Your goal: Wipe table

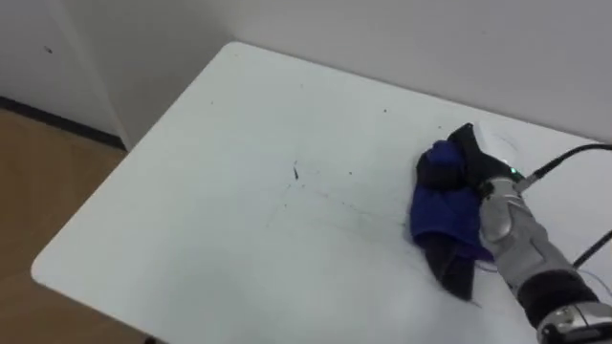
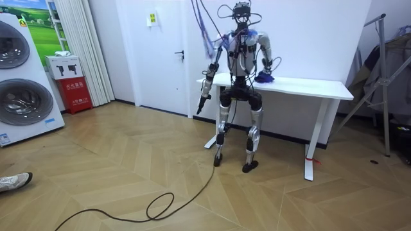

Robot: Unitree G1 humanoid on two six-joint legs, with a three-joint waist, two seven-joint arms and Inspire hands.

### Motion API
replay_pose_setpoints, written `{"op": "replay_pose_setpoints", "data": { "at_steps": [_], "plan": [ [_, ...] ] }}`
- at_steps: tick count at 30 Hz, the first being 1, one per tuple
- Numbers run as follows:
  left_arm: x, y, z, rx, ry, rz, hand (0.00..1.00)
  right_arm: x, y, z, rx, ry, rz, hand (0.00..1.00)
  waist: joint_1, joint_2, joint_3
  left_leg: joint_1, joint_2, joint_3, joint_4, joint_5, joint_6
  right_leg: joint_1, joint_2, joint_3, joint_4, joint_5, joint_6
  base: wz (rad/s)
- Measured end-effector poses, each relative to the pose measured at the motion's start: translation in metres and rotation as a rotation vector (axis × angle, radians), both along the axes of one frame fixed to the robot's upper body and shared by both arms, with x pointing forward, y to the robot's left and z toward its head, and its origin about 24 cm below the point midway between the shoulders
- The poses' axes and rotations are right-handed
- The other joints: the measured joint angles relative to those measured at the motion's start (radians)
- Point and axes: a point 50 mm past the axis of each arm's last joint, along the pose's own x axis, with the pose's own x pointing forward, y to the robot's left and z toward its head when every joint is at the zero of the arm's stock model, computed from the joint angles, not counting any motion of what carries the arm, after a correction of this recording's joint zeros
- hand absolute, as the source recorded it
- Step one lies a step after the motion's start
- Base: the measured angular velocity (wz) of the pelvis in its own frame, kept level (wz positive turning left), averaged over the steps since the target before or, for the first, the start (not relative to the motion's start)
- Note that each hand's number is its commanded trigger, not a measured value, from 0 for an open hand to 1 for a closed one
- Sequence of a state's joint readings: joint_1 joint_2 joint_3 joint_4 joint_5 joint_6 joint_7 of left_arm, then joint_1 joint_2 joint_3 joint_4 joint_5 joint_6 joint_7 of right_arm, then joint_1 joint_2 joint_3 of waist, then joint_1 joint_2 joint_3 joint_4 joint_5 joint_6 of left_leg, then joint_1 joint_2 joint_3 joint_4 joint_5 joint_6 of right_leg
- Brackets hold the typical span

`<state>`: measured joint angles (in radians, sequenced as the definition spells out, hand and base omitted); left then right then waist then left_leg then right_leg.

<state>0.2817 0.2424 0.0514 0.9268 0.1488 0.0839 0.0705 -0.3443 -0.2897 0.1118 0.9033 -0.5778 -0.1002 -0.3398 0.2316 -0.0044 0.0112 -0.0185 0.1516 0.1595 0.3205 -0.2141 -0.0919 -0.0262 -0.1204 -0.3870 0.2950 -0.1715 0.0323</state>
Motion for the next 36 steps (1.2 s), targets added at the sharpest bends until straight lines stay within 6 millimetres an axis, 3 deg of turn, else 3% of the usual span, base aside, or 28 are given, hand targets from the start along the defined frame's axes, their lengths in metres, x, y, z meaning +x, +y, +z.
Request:
{"op": "replay_pose_setpoints", "data": {
  "at_steps": [1,3,4,6,7,9,11,13,14,16,17,18,19,20,21,22,24,27,28,30,31,32,34,36],
  "plan": [
    [-0.003,0.001,0.0,0.003,0.005,0.008,0.0,-0.008,-0.005,-0.005,0.016,-0.008,-0.028,1.0,-0.018,-0.004,-0.0042,0.014,-0.003,0.0,-0.014,0.007,0.0,0.014,0.0,-0.001,-0.009,-0.001,0.002,0.42],
    [-0.012,0.011,0.003,0.043,0.018,0.037,0.0,-0.051,-0.036,-0.023,0.071,-0.036,-0.215,1.0,-0.099,-0.017,-0.0116,0.058,-0.023,0.001,-0.079,0.032,0.003,0.064,-0.002,0.004,-0.045,-0.009,0.014,0.48],
    [-0.013,0.015,0.005,0.055,0.017,0.045,0.0,-0.063,-0.045,-0.027,0.079,-0.038,-0.272,1.0,-0.108,-0.023,-0.023,0.064,-0.028,0.002,-0.089,0.035,0.005,0.069,-0.004,0.005,-0.05,-0.008,0.017,0.26],
    [-0.009,0.03,0.014,0.116,-0.037,0.095,0.0,-0.107,-0.077,-0.036,0.084,-0.029,-0.461,1.0,-0.165,-0.043,-0.0368,0.079,-0.036,-0.007,-0.101,0.036,0.005,0.104,-0.006,0.001,-0.066,-0.01,0.025,0.25],
    [-0.008,0.033,0.017,0.132,-0.051,0.101,0.0,-0.119,-0.084,-0.039,0.087,-0.019,-0.509,1.0,-0.179,-0.055,-0.0367,0.083,-0.04,-0.014,-0.103,0.036,0.006,0.118,-0.006,0.001,-0.076,-0.01,0.028,0.44],
    [0.008,0.04,0.025,0.181,-0.139,0.1,0.0,-0.163,-0.104,-0.05,0.114,0.034,-0.692,1.0,-0.193,-0.095,-0.0364,0.108,-0.048,-0.024,-0.117,0.036,0.007,0.151,-0.005,0.006,-0.094,-0.01,0.036,0.2],
    [0.011,0.036,0.023,0.17,-0.141,0.089,0.0,-0.168,-0.11,-0.049,0.116,0.04,-0.74,1.0,-0.191,-0.1,-0.036,0.113,-0.048,-0.016,-0.121,0.034,0.01,0.152,-0.004,0.019,-0.095,-0.005,0.037,-0.23],
    [0.018,0.028,0.02,0.149,-0.155,0.062,0.0,-0.162,-0.11,-0.048,0.118,0.038,-0.738,1.0,-0.187,-0.094,-0.0362,0.12,-0.044,0.0,-0.126,0.033,0.01,0.145,-0.002,0.035,-0.091,0.0,0.036,-0.3],
    [0.024,0.022,0.018,0.131,-0.161,0.049,0.0,-0.151,-0.109,-0.045,0.117,0.035,-0.731,1.0,-0.167,-0.086,-0.0342,0.121,-0.04,0.003,-0.131,0.033,0.01,0.137,0.005,0.052,-0.09,0.006,0.031,-0.51],
    [0.032,0.009,0.012,0.085,-0.168,0.039,0.0,-0.121,-0.098,-0.038,0.104,0.031,-0.67,1.0,-0.126,-0.067,-0.0232,0.126,-0.035,0.003,-0.148,0.033,0.01,0.115,0.018,0.089,-0.088,0.025,0.02,-0.75],
    [0.034,-0.001,0.007,0.055,-0.156,0.023,0.0,-0.091,-0.079,-0.028,0.094,0.017,-0.555,1.0,-0.087,-0.051,-0.0191,0.125,-0.032,-0.001,-0.156,0.033,0.009,0.087,0.023,0.092,-0.081,0.04,0.011,-0.98],
    [0.034,-0.007,0.002,0.033,-0.127,0.011,0.0,-0.048,-0.044,-0.011,0.091,-0.019,-0.366,1.0,-0.067,-0.045,-0.0127,0.116,-0.029,-0.008,-0.156,0.032,0.007,0.057,0.025,0.081,-0.068,0.05,0.0,-0.95],
    [0.035,-0.008,0.001,0.025,-0.114,0.004,0.0,-0.027,-0.021,-0.001,0.082,-0.042,-0.25,1.0,-0.058,-0.042,-0.0063,0.111,-0.028,-0.015,-0.155,0.031,0.004,0.047,0.029,0.076,-0.067,0.055,-0.006,-0.48],
    [0.04,-0.009,0.001,0.019,-0.113,-0.001,0.0,0.006,0.021,0.019,0.059,-0.088,-0.048,1.0,-0.047,-0.042,0.0017,0.092,-0.026,-0.04,-0.153,0.034,0.0,0.035,0.037,0.068,-0.073,0.061,-0.014,0.03],
    [0.048,-0.011,0.002,0.015,-0.122,-0.015,0.0,0.031,0.063,0.038,0.038,-0.128,0.115,1.0,-0.021,-0.047,0.0049,0.077,-0.026,-0.068,-0.154,0.043,-0.005,0.024,0.044,0.062,-0.074,0.061,-0.018,0.34],
    [0.052,-0.014,0.001,0.008,-0.122,-0.039,0.0,0.048,0.092,0.056,0.023,-0.153,0.238,1.0,0.016,-0.049,0.008,0.065,-0.025,-0.09,-0.155,0.052,-0.003,0.021,0.047,0.054,-0.076,0.058,-0.022,0.43],
    [0.056,-0.017,0.002,0.007,-0.126,-0.068,0.0,0.063,0.118,0.075,0.014,-0.184,0.345,1.0,0.075,-0.051,0.007,0.055,-0.028,-0.126,-0.152,0.06,-0.004,0.031,0.046,0.024,-0.086,0.054,-0.021,0.54],
    [0.033,-0.016,-0.002,0.011,-0.053,-0.034,0.0,0.063,0.127,0.068,0.016,-0.147,0.373,1.0,0.106,-0.065,0.0051,0.049,-0.042,-0.163,-0.152,0.064,0.0,0.072,0.031,-0.039,-0.114,0.043,-0.003,0.75],
    [0.028,-0.015,-0.003,0.012,-0.037,-0.029,0.0,0.059,0.125,0.06,0.01,-0.118,0.369,1.0,0.106,-0.064,0.0075,0.05,-0.046,-0.163,-0.152,0.065,0.001,0.081,0.028,-0.038,-0.117,0.04,0.002,0.73],
    [0.007,-0.014,-0.004,0.015,0.007,-0.014,0.0,0.028,0.105,0.013,-0.001,0.036,0.319,1.0,0.102,-0.073,0.0057,0.052,-0.059,-0.163,-0.148,0.066,0.004,0.109,0.017,-0.034,-0.127,0.037,0.01,0.53],
    [0.004,-0.015,-0.005,0.013,0.014,-0.009,0.0,0.018,0.098,0.003,0.061,0.038,0.273,1.0,0.101,-0.071,0.0069,0.055,-0.061,-0.163,-0.148,0.064,0.006,0.116,0.016,-0.031,-0.129,0.038,0.012,0.3],
    [-0.007,-0.015,-0.005,0.011,0.037,0.005,0.0,0.002,0.09,-0.008,0.109,0.014,0.231,1.0,0.082,-0.061,0.0095,0.066,-0.065,-0.161,-0.148,0.064,0.007,0.129,0.013,-0.029,-0.13,0.038,0.013,0.12],
    [-0.017,-0.012,-0.005,0.016,0.062,0.016,0.0,-0.014,0.082,-0.018,0.149,-0.012,0.192,1.0,0.048,-0.048,0.0058,0.084,-0.075,-0.144,-0.15,0.063,0.008,0.145,0.0,-0.028,-0.13,0.028,0.03,-0.02],
    [-0.017,-0.007,-0.003,0.043,0.055,0.002,0.0,-0.033,0.062,-0.027,0.146,-0.053,0.116,1.0,0.002,-0.032,-0.0029,0.097,-0.085,-0.116,-0.155,0.061,0.013,0.165,-0.009,-0.026,-0.146,0.019,0.044,-0.03]
  ]
}}
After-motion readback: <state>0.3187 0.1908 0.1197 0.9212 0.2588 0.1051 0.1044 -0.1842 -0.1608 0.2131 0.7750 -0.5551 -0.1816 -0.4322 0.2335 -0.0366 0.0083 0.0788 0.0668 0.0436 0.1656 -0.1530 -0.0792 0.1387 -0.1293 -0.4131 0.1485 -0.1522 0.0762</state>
